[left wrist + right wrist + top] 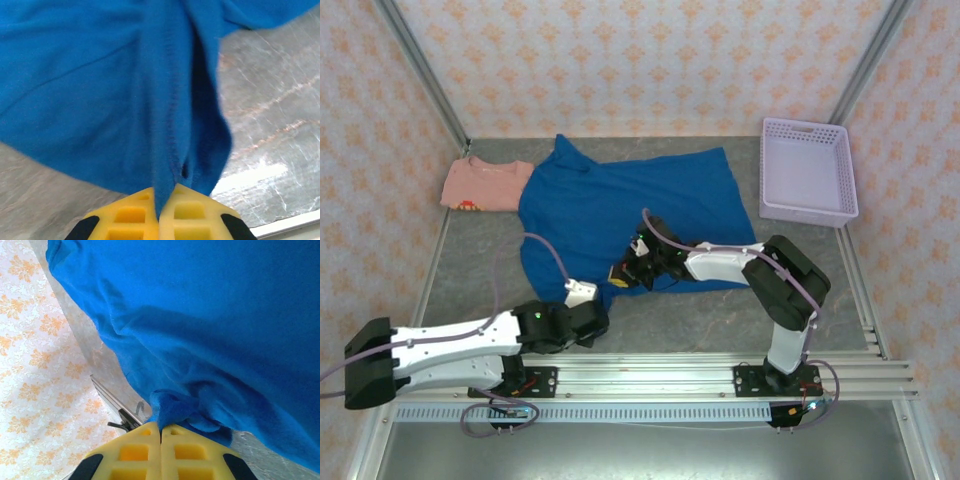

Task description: Fold the inside-out t-shirt

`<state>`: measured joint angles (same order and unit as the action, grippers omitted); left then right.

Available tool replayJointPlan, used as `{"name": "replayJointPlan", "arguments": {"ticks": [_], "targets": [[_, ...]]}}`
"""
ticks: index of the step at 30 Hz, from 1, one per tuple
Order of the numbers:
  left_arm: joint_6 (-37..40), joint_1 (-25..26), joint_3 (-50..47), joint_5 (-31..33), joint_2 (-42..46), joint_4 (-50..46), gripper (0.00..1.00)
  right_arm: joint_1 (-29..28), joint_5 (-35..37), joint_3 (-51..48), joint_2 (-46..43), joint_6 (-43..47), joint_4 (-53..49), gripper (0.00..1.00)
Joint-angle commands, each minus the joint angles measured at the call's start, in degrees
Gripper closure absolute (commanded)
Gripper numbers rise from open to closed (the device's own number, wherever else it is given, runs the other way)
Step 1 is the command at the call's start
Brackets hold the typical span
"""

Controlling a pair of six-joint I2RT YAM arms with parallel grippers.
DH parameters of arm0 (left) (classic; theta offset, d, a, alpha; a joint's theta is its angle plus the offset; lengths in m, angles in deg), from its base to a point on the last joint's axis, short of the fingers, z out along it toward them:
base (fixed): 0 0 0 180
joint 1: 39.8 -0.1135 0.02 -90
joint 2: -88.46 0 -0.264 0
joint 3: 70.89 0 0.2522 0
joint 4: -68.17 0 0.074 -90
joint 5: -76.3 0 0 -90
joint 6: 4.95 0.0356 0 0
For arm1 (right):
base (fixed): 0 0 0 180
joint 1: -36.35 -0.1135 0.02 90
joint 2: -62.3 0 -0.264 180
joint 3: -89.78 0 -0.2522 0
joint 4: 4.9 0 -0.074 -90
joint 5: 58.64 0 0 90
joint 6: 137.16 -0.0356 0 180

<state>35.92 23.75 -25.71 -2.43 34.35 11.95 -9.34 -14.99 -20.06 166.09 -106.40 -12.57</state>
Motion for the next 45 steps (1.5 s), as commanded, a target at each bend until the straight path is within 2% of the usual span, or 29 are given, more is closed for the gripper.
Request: {"name": "replayJointPlan", "arguments": {"ticks": [1,7,11,19,25,28,31,38,45], "targets": [[-5.5,-3.5,-1.5,2.1,4.3,-8.4,0.96,0.5,-0.3,1.8,0.2,2.0,-2.7,1.00],[-3.0,-6.3,-3.0,-0.3,4.2,-6.8,0.95,0.8,-0.5,2.8,1.3,2.8,-3.9,1.00],[1.3,-6.3,-2.3,-3.2,1.6,-2.7,0.89,1.0,-0.5,3.3,2.5,3.5,-4.2,1.00],[7.7,-6.1,-1.9,-6.8,3.0,3.3,0.63,1.2,-0.4,3.6,4.0,4.0,-4.3,1.00],[11.6,-0.7,0.2,-1.5,2.7,3.2,0.47,1.3,-0.7,4.2,4.6,4.4,-4.7,1.00],[11.5,0.7,0.9,1.5,0.1,1.8,0.38,1.4,-0.8,4.4,5.0,4.5,-4.8,1.00],[11.3,1.7,1.7,2.5,-3.9,0.5,0.34,1.5,-0.9,4.6,5.4,4.7,-4.9,1.00],[9.5,3.6,1.6,-0.3,-7.1,1.4,0.24,1.9,-1.3,5.1,5.6,5.4,-5.7,1.00],[6.4,3.8,0.0,0.4,-9.1,1.7,0.18,1.9,-1.6,5.2,6.1,5.1,-5.2,1.00]]}}
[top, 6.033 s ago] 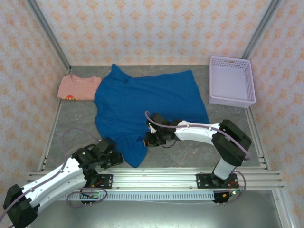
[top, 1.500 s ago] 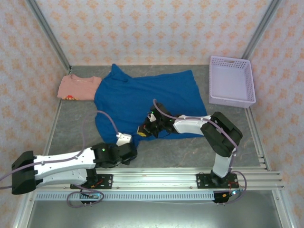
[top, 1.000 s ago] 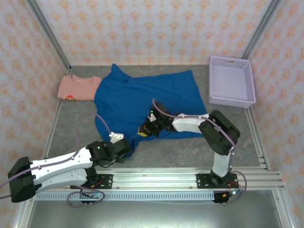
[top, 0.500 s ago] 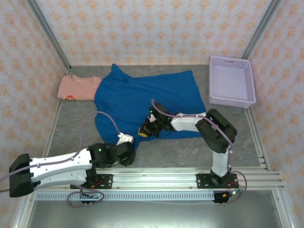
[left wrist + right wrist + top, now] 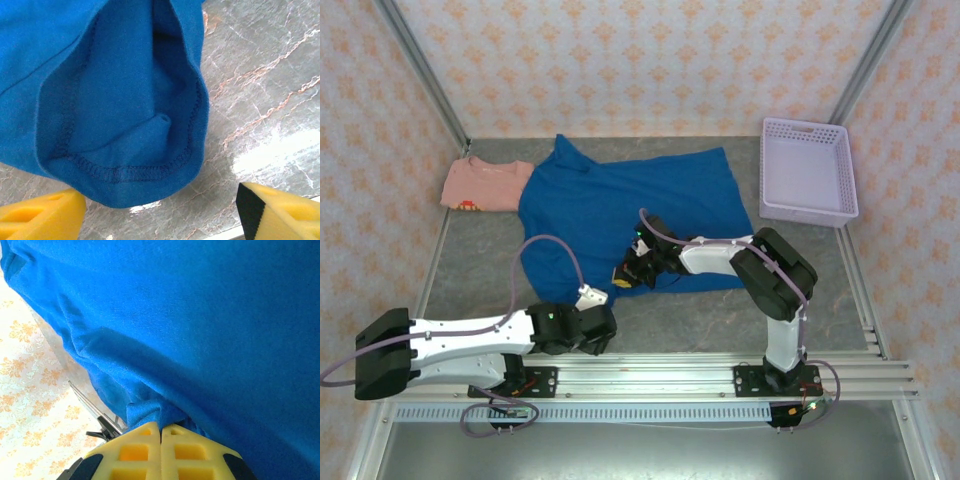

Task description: Fold the inside-out t-shirt

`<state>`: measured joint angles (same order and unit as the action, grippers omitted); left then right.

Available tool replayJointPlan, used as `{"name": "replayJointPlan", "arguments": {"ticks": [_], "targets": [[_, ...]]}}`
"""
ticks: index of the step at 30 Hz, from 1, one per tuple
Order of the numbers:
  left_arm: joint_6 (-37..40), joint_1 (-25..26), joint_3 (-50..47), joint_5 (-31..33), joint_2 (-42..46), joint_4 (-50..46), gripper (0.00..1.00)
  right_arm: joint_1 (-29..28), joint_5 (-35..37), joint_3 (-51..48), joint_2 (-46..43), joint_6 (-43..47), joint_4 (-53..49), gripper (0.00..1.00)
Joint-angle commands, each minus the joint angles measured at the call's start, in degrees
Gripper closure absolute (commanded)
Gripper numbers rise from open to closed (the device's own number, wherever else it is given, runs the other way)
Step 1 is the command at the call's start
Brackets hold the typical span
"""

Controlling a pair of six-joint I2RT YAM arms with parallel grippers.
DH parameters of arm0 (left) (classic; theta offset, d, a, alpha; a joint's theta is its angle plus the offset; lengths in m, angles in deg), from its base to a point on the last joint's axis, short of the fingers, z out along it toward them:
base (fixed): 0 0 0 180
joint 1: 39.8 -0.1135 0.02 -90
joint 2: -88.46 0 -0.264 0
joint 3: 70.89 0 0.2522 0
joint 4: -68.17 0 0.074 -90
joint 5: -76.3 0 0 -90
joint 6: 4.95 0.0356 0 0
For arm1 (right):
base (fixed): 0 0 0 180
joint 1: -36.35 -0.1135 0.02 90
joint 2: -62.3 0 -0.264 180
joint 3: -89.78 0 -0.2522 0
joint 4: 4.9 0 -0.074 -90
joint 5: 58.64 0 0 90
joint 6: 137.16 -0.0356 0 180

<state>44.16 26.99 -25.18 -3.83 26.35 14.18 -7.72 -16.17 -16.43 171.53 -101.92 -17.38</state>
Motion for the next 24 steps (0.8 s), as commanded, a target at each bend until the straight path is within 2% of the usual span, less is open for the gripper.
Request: {"name": "replayJointPlan", "arguments": {"ticks": [1,7,17,24], "targets": [[-1.6,0.6,-0.5,1.9,-1.9,0.0,0.18,0.3,-0.4,1.6,0.7,0.5,-0.3,1.00],[-1.0,-1.9,-0.2,4.5,-5.1,0.6,0.21,0.3,-0.5,1.6,0.2,0.7,-0.6,1.00],[3.6,-6.0,-0.1,4.5,-0.9,1.7,0.51,0.3,-0.2,1.2,-0.2,0.3,-0.3,1.00],[4.9,-7.7,-0.8,2.9,0.3,2.7,0.64,0.3,-0.3,1.4,-0.2,0.3,-0.4,1.00]]}}
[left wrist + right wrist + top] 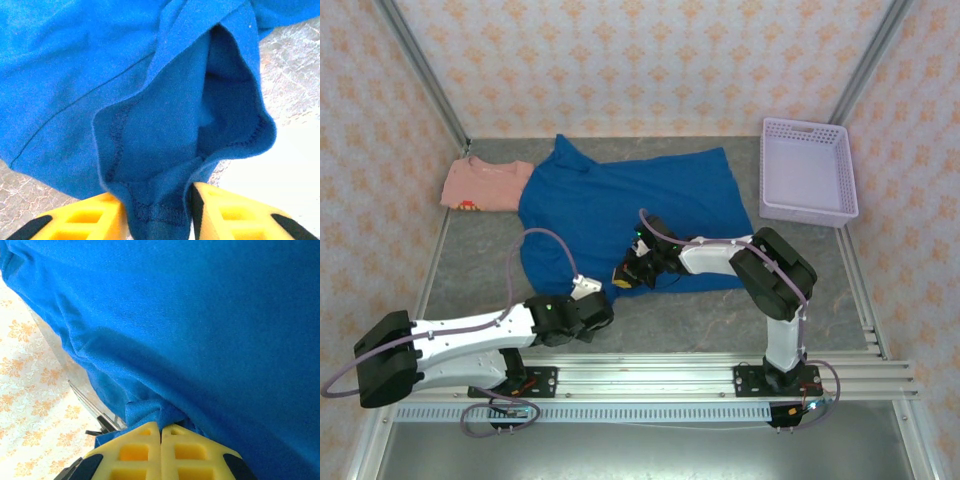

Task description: Fold the inside-out t-shirt

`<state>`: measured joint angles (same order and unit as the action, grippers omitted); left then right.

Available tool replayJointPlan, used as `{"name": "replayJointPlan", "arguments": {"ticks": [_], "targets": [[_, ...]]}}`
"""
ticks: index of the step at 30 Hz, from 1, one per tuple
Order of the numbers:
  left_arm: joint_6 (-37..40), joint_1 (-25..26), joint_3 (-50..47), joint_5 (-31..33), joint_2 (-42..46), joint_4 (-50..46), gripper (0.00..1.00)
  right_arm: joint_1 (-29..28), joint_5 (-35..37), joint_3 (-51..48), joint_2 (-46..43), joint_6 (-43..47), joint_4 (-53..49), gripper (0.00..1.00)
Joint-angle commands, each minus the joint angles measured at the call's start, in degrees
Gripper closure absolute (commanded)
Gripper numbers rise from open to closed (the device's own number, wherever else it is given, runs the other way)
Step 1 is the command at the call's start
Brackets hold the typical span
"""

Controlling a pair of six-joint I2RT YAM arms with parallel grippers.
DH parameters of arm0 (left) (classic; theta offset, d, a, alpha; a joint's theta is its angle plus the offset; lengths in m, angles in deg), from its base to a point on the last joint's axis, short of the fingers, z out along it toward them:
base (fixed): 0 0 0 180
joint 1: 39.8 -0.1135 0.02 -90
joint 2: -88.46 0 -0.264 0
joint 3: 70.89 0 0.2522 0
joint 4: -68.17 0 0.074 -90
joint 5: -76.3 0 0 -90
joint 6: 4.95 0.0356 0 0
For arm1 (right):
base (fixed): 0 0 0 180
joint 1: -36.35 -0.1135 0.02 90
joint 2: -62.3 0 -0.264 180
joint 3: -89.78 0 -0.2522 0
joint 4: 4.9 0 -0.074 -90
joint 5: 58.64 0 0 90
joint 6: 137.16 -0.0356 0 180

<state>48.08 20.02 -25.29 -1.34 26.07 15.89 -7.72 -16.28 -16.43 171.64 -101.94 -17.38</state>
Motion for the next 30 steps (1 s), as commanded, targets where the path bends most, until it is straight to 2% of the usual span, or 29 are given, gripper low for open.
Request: {"name": "replayJointPlan", "arguments": {"ticks": [1,10,16,20,23,30], "targets": [[1.2,-1.0,-0.8,0.1,0.5,1.3,0.66,0.3,-0.2,1.5,-0.2,0.3,-0.4,1.00],[1.2,-1.8,-0.6,-0.2,0.9,0.7,0.82,0.3,0.0,1.4,-0.6,0.4,-0.6,1.00],[0.1,-1.8,0.0,0.5,3.1,-1.4,0.98,0.3,0.4,1.1,-1.4,0.9,-1.2,1.00],[-2.1,-1.9,0.7,0.5,6.3,-3.8,1.00,0.3,1.5,0.4,-2.9,2.1,-2.5,1.00],[-3.7,-2.2,1.1,-1.2,9.0,-5.0,1.00,0.4,2.4,0.6,-4.8,4.0,-4.8,0.94],[-5.5,-4.5,1.0,-3.9,12.1,-6.7,1.00,1.9,9.2,-1.0,-15.3,14.1,-18.6,0.67]]}}
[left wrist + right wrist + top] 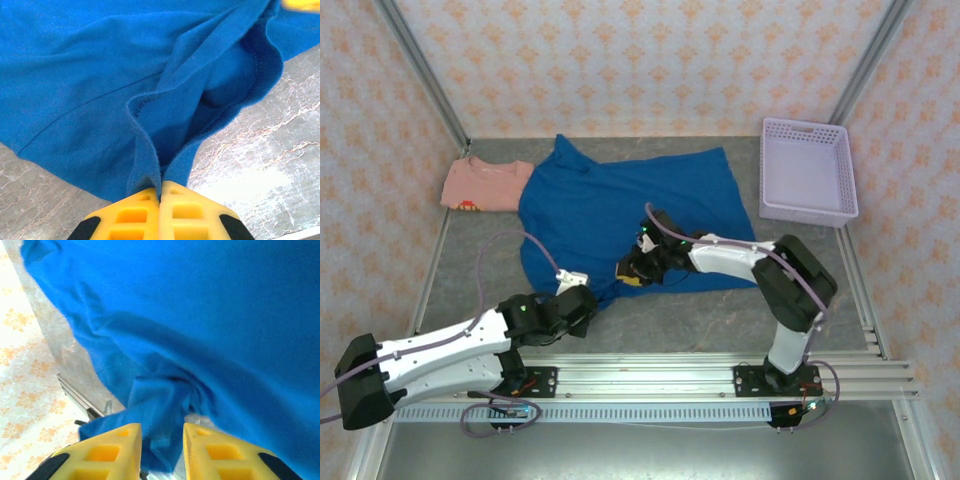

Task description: Fold the inside-out t-shirt

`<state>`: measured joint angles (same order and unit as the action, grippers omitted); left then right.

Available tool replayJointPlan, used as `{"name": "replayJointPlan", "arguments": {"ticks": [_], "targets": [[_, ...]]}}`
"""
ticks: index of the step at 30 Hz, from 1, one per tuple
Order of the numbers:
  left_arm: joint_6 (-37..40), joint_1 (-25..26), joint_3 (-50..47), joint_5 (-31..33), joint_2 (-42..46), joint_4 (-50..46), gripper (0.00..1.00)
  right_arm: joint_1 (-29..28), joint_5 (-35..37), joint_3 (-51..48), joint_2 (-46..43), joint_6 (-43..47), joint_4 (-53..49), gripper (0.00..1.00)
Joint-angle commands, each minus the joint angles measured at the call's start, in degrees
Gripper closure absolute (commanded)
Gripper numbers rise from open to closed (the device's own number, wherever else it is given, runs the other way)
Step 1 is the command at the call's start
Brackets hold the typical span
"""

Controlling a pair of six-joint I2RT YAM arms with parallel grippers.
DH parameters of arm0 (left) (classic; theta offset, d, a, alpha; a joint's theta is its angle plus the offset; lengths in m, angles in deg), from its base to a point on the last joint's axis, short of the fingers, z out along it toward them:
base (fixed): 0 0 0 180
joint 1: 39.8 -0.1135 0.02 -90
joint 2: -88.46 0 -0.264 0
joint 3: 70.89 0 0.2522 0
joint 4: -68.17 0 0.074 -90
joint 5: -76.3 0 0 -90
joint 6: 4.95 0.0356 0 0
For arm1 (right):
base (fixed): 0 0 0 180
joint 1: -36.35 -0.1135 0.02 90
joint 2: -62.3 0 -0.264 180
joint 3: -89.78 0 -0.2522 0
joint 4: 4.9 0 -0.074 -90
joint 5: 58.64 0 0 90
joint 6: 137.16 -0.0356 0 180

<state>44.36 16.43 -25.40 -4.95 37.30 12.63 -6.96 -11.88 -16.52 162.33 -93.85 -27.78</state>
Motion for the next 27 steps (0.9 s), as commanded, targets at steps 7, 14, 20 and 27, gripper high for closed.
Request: {"name": "replayJointPlan", "arguments": {"ticks": [7,14,20,27], "targets": [[-1.6,-3.5,1.7,-1.0,1.2,-3.8,1.00,12.6,17.9,-8.9,-22.7,13.2,-24.9,0.55],[-0.6,-4.6,2.1,-2.2,1.1,-3.4,1.00,34.2,32.9,-16.1,-36.3,17.2,-36.9,0.47],[0.6,-5.2,2.5,-3.2,0.6,-2.6,1.00,43.8,36.3,-19.7,-34.0,17.4,-33.5,0.45],[0.9,-5.3,2.5,-3.8,0.3,-2.5,1.00,44.5,35.7,-19.7,-24.7,17.8,-27.9,0.46]]}}
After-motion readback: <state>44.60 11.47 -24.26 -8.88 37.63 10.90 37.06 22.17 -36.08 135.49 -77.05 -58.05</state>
